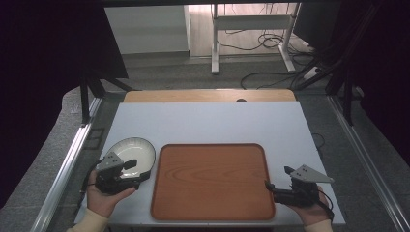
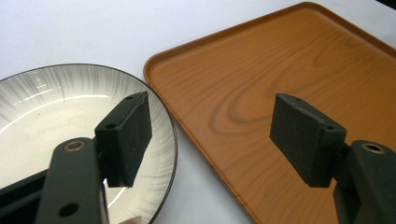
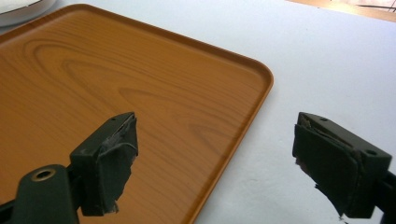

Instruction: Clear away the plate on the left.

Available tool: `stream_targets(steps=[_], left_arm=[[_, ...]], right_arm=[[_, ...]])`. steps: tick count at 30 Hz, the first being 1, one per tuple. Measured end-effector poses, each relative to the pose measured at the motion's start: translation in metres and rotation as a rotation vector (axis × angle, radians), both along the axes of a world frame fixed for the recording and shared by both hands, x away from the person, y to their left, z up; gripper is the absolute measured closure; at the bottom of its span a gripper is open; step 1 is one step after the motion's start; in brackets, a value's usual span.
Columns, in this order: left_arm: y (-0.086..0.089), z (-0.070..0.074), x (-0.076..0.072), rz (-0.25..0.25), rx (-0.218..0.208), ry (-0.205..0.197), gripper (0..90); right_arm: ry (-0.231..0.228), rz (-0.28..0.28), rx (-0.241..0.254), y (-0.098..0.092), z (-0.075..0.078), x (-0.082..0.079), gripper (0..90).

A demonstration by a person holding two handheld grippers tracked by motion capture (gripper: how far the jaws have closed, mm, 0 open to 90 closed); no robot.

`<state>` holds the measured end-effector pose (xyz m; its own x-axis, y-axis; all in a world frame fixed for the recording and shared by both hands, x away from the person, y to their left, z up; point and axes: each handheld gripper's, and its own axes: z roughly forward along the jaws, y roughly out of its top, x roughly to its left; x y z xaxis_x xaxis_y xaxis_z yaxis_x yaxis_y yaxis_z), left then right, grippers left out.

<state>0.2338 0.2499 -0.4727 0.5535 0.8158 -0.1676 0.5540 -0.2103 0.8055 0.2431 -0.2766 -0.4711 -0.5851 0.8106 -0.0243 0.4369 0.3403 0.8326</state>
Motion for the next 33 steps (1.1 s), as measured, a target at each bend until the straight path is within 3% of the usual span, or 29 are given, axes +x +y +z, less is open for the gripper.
stream_targets(steps=[8, 20, 23, 25, 33], left_arm=[[-0.0024, -0.0004, 0.0055, -0.010, -0.021, 0.009, 29.4], [-0.0008, 0.0022, 0.0000, -0.036, -0.039, 0.006, 29.5], [0.0001, 0.0030, 0.0007, -0.032, -0.040, 0.006, 30.1], [0.0017, 0.0031, 0.0020, -0.021, -0.019, 0.006, 30.3], [0.0036, 0.0059, 0.0058, -0.011, -0.033, 0.009, 30.9]], right_arm=[[0.002, 0.000, -0.010, -0.0025, -0.0015, -0.0041, 16.5], [0.003, 0.007, -0.024, 0.0007, -0.0003, -0.0046, 18.0], [0.014, 0.016, -0.019, 0.0018, -0.0007, -0.0029, 18.9], [0.014, 0.017, -0.011, 0.0008, 0.0002, -0.0029, 19.5], [0.016, 0.007, -0.003, -0.0049, -0.0003, -0.0031, 19.7]])
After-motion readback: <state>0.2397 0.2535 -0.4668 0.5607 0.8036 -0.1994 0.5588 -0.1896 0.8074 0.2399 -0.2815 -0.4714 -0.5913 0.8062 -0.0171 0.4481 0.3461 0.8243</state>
